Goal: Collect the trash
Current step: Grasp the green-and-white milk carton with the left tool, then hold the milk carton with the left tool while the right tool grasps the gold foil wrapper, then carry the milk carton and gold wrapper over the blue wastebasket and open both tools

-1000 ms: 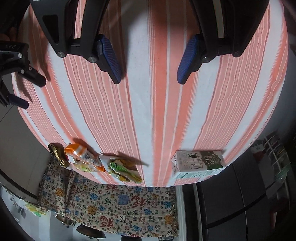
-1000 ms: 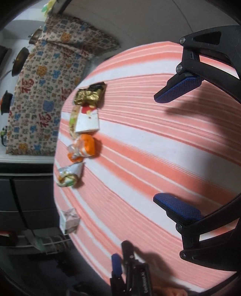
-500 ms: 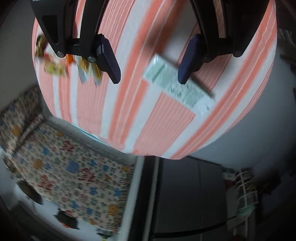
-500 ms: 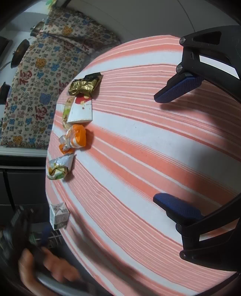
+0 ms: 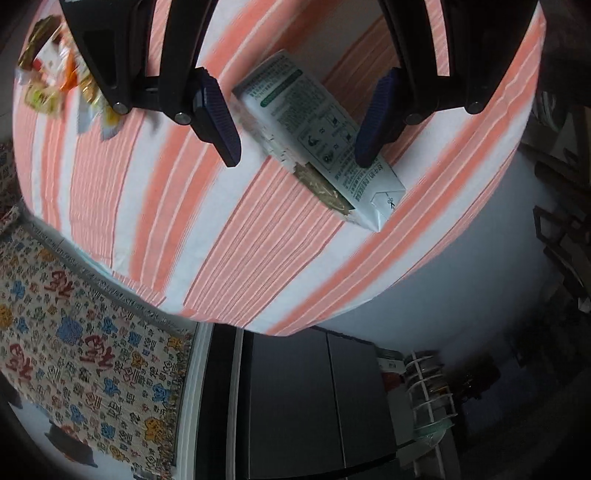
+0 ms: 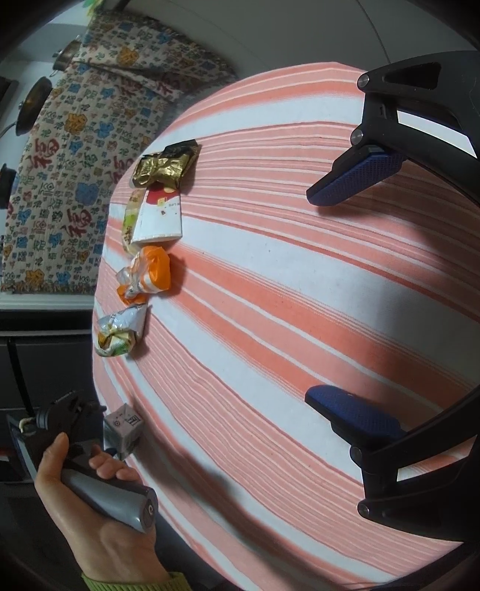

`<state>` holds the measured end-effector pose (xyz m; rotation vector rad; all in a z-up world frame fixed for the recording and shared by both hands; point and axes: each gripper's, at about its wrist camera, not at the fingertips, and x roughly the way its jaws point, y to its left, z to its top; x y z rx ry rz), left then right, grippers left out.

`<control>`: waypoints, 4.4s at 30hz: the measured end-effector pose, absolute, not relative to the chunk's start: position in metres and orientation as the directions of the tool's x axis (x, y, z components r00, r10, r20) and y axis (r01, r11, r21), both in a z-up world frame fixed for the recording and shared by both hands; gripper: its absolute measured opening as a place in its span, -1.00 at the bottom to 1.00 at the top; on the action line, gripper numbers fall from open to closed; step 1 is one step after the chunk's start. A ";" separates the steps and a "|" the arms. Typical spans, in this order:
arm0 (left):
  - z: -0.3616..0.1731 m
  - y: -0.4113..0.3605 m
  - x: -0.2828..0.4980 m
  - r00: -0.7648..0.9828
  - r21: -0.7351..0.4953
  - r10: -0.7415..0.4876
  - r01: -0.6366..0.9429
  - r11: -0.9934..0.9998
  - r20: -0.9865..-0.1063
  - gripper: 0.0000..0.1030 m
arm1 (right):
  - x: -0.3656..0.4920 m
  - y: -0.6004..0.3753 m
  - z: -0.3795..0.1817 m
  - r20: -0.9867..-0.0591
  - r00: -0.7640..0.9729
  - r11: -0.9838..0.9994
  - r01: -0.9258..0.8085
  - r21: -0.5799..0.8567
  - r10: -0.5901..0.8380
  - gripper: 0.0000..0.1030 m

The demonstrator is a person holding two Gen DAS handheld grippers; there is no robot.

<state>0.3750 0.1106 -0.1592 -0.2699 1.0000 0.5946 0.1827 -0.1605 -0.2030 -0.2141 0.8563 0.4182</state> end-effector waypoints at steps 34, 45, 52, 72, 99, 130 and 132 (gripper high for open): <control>-0.188 0.104 0.272 0.542 -0.109 0.055 -0.266 0.958 -0.838 -0.02 | 0.186 -0.164 -0.205 -0.782 0.559 0.906 -0.423 0.015 0.274 0.91; -0.201 0.065 0.212 0.578 -0.016 -0.084 0.123 0.992 -0.812 0.32 | 0.190 -0.165 -0.208 -0.801 0.539 0.914 -0.404 0.026 0.261 0.99; -0.207 0.066 0.228 0.605 0.005 -0.060 0.105 0.994 -0.794 0.62 | 0.190 -0.173 -0.205 -0.790 0.555 0.924 -0.380 0.039 0.261 0.97; -0.208 0.067 0.226 0.606 0.004 -0.061 0.105 0.994 -0.793 0.65 | 0.356 -0.229 -0.191 -0.783 0.594 0.972 -0.226 0.058 0.185 -0.15; -0.207 0.068 0.227 0.606 0.006 -0.060 0.106 0.994 -0.793 0.66 | 0.210 -0.146 -0.207 -0.815 0.542 0.947 -0.321 0.023 0.204 0.99; -0.164 0.021 0.219 0.521 -0.108 -0.246 0.281 0.954 -0.817 -0.07 | 0.196 -0.201 -0.161 -0.769 0.477 0.897 -0.339 0.284 0.424 -0.15; -0.159 -0.001 0.214 0.512 -0.134 -0.284 0.310 0.941 -0.811 -0.07 | 0.193 -0.215 -0.156 -0.754 0.494 0.898 -0.309 0.313 0.432 -0.15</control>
